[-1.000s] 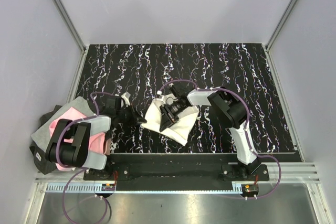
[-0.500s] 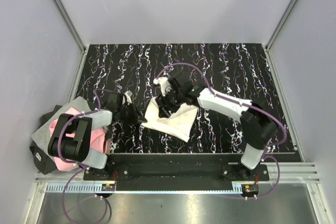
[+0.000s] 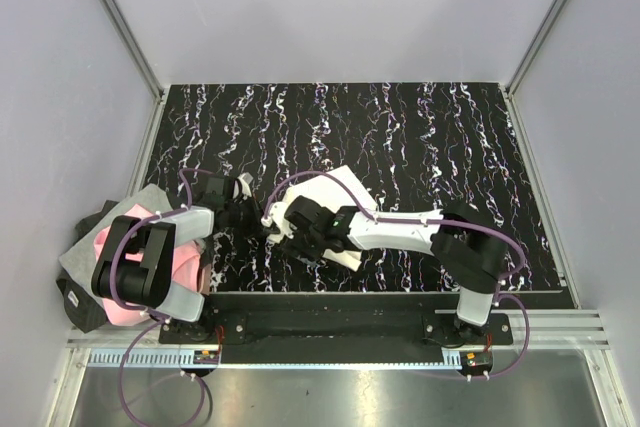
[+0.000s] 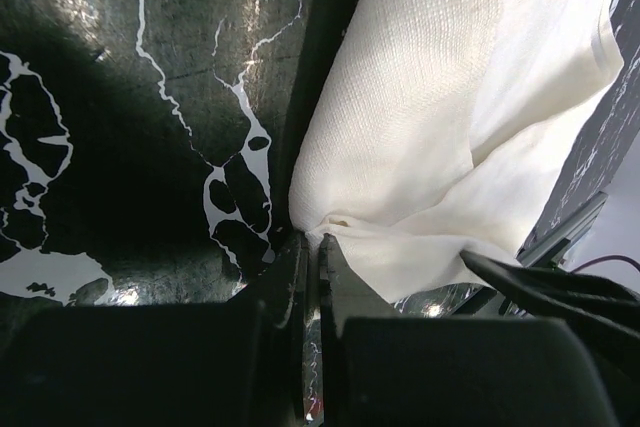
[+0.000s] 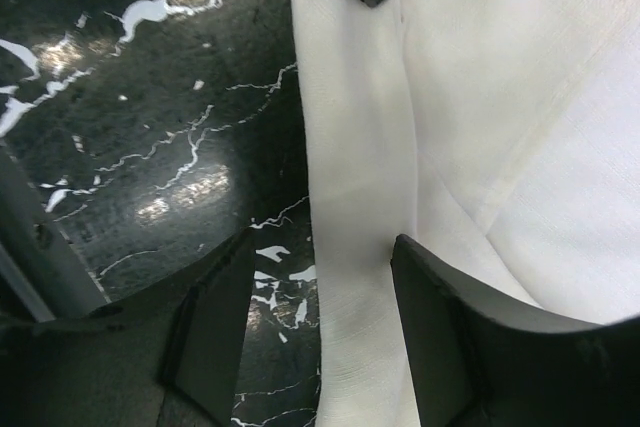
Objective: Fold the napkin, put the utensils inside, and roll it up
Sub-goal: Roll the napkin with the utensil
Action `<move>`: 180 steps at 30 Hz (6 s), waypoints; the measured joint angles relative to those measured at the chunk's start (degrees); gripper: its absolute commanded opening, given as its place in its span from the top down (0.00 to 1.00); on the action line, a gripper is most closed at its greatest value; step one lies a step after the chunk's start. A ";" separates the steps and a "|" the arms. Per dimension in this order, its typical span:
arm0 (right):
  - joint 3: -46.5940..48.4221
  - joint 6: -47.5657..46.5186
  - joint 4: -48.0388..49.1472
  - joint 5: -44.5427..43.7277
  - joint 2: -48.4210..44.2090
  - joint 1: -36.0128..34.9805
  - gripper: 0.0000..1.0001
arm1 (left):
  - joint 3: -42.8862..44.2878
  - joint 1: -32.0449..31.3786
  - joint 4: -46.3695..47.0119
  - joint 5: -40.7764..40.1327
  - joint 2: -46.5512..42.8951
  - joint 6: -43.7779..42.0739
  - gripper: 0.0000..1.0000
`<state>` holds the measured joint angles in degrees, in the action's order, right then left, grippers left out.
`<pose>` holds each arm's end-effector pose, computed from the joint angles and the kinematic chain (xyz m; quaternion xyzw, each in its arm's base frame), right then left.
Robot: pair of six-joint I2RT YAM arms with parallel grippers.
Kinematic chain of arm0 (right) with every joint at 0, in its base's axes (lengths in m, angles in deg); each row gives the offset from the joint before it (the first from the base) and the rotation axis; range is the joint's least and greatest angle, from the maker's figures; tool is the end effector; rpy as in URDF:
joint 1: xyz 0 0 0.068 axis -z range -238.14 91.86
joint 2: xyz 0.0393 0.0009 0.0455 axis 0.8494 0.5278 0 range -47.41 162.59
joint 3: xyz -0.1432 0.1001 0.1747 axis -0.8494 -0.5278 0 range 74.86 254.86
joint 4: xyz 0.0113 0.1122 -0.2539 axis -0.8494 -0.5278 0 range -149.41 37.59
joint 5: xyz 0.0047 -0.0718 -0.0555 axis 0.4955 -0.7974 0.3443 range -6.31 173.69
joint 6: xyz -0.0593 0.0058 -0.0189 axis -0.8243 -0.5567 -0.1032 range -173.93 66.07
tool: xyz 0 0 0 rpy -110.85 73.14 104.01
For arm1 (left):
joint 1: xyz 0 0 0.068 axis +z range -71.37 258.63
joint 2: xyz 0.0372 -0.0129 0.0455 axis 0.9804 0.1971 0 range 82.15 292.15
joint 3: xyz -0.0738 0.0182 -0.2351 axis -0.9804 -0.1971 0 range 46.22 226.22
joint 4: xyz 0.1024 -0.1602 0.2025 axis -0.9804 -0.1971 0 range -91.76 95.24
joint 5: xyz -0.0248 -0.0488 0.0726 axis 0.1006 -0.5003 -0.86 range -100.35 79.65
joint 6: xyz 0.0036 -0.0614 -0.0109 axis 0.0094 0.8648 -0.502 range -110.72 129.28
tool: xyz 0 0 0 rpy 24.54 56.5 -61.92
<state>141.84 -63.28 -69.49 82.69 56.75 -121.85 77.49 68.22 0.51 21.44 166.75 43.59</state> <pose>0.1754 0.3531 0.1342 -0.5643 0.7664 0.1328 0.2767 0.2541 -0.0722 0.0781 -0.1177 0.9202 -0.3441 0.1445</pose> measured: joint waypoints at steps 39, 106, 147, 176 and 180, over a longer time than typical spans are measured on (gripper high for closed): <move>8.35 4.20 -7.04 30.60 11.02 13.53 0.89 | 0.63 2.32 -6.45 -5.90 -13.49 -2.38 0.29; 5.92 9.64 -7.63 29.07 -3.04 17.94 0.31 | -1.70 -3.85 7.17 -0.92 0.66 0.46 1.00; -9.05 -1.81 10.95 -9.81 -1.42 -1.90 0.53 | -0.96 -3.87 5.20 -0.92 0.66 0.02 1.00; 0.00 8.17 0.57 54.36 13.20 20.15 0.92 | -10.45 -3.17 0.87 -11.02 -24.00 -1.92 0.28; 1.75 9.55 -0.70 61.86 17.44 23.54 0.93 | -13.68 -4.22 3.82 -10.56 -26.29 -1.95 0.28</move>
<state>143.59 -53.72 -70.19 144.55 74.19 -98.31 63.81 64.00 4.33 10.88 140.45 41.64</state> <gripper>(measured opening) 0.143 0.722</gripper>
